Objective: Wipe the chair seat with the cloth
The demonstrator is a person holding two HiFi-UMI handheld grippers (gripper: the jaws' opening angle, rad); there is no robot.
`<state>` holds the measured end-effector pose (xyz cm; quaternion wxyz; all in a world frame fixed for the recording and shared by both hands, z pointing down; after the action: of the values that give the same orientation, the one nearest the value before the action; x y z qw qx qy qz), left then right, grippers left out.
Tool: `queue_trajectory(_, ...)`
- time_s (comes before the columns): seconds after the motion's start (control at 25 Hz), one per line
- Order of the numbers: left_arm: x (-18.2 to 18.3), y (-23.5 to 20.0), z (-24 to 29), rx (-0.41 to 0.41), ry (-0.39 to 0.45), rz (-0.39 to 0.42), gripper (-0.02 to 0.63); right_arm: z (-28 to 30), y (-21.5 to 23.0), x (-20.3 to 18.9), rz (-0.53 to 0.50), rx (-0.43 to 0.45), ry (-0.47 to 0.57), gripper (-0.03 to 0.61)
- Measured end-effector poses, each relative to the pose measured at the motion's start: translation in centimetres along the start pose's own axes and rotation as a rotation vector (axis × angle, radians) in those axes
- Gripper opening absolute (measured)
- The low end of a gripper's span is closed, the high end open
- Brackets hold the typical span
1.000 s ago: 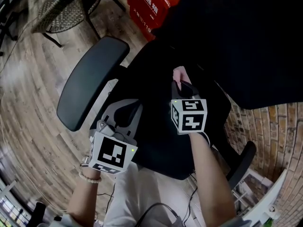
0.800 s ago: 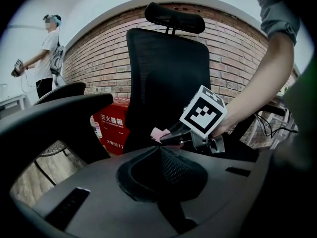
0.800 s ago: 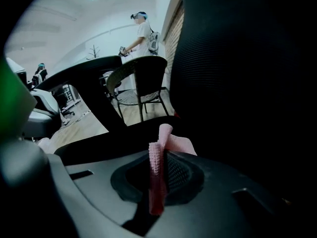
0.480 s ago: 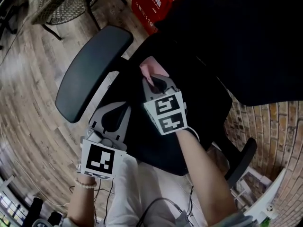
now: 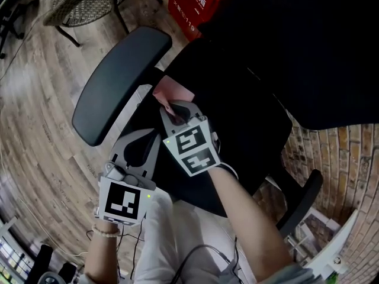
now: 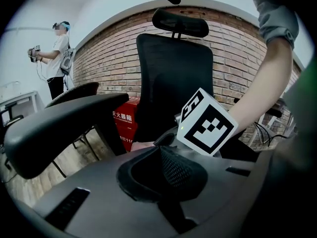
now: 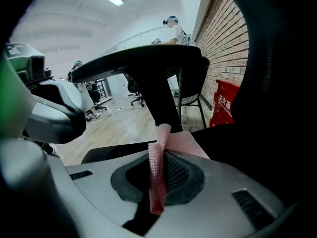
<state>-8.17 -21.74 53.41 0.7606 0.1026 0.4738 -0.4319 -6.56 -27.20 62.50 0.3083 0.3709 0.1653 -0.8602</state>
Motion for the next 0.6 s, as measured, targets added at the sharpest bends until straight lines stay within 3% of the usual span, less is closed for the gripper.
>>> queue_trajectory(0.24,0.5,1.3,1.0,-0.031,-0.001,0.012,0.018,-1.4,1.6,-2.4,0.024,-0.055,-0.049,0.054)
queue_trajectory(0.6,1.7,3.7,3.0,-0.090,-0.017,0.051,0.018,-5.9,6.2,-7.7,0.138,-0.217,-0.126,0.054)
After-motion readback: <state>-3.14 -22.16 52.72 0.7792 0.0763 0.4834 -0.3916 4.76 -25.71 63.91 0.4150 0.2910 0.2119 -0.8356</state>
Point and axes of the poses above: the fingertips, and each gripper's own axes: z forward along the fingers, y to its right, x out of its top, the point moved 1 cm from there along -z, backward along the fingers, and after that the axes turned 15 degrees about -z, right-handed, at the moved point
